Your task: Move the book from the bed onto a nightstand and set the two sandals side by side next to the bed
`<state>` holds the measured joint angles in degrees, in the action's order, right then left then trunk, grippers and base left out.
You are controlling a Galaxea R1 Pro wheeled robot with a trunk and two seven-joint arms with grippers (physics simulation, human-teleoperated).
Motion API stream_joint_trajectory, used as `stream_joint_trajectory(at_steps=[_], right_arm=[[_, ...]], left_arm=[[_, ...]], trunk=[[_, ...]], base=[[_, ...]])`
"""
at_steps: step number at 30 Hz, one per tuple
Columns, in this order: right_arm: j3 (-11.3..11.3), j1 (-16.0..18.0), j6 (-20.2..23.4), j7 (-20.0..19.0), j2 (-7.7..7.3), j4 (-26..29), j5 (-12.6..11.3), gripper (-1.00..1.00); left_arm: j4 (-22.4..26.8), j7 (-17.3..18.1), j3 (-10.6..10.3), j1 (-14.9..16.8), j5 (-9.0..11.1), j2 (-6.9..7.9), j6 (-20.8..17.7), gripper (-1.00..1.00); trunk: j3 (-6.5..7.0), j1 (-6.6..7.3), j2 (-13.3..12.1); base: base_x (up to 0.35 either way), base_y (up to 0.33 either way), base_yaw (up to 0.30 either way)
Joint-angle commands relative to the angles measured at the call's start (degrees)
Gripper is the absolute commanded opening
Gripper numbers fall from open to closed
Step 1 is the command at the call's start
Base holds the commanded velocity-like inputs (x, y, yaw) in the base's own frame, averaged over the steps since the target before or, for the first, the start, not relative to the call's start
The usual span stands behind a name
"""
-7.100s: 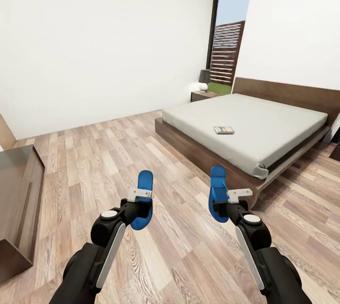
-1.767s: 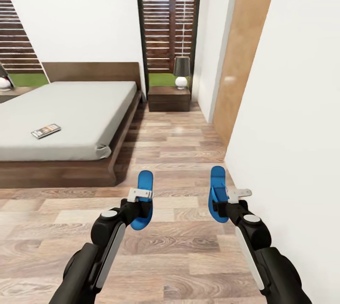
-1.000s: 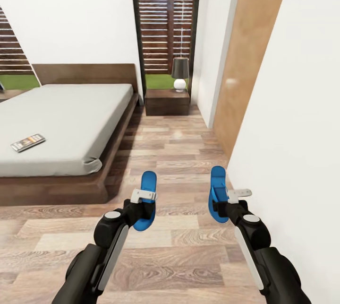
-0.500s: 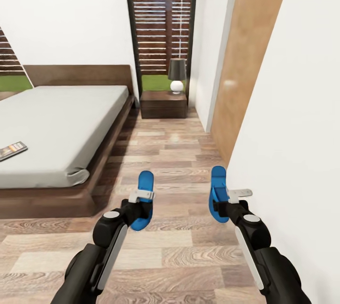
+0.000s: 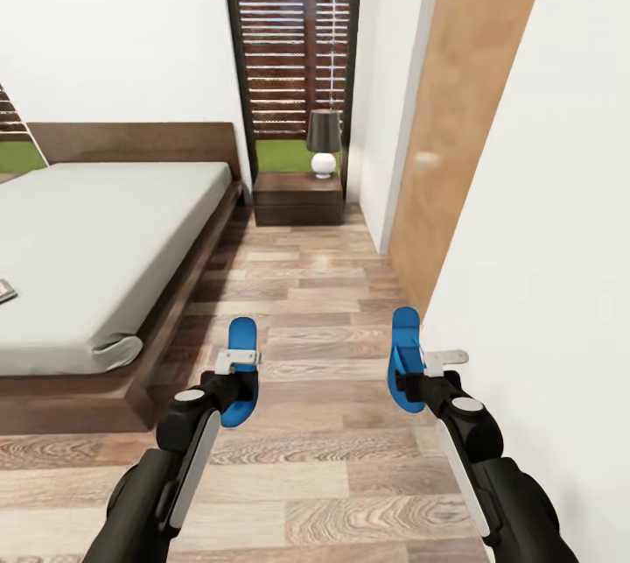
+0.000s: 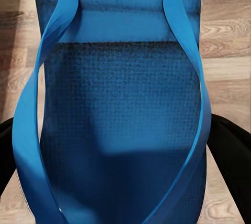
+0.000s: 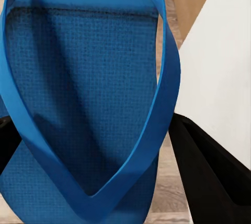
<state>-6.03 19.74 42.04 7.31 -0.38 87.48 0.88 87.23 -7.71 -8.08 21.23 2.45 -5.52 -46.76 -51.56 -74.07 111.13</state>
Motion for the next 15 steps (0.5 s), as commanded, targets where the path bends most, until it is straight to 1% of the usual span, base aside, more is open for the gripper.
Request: stream_joint_trajectory(at_steps=[1,4,11,15], right_arm=[[-0.14,0.04,0.33,0.25,-0.04,0.06,0.07,-1.0],[-0.19,0.05,0.33,0.25,-0.04,0.06,0.13,-1.0],[-0.2,0.06,0.33,0.25,-0.05,0.06,0.16,-1.0],[-0.21,0.07,0.33,0.25,-0.05,0.06,0.17,-1.0]], left_arm=[[0.06,-0.44,-0.05,0.04,0.24,0.0,-0.26,-1.0],[0.05,-0.46,-0.12,0.04,0.2,-0.01,-0.23,-1.0],[0.05,-0.46,-0.19,0.04,0.19,-0.02,-0.23,-1.0],[0.05,-0.46,-0.22,0.04,0.17,-0.02,-0.24,-1.0]], trunk=[[-0.05,-0.03,0.02],[-0.05,-0.03,0.02],[-0.05,-0.03,0.02],[-0.05,-0.03,0.02]], base=[[0.34,-0.007,0.0],[0.341,-0.003,0.096],[0.341,-0.001,0.222],[0.341,0.001,0.083]])
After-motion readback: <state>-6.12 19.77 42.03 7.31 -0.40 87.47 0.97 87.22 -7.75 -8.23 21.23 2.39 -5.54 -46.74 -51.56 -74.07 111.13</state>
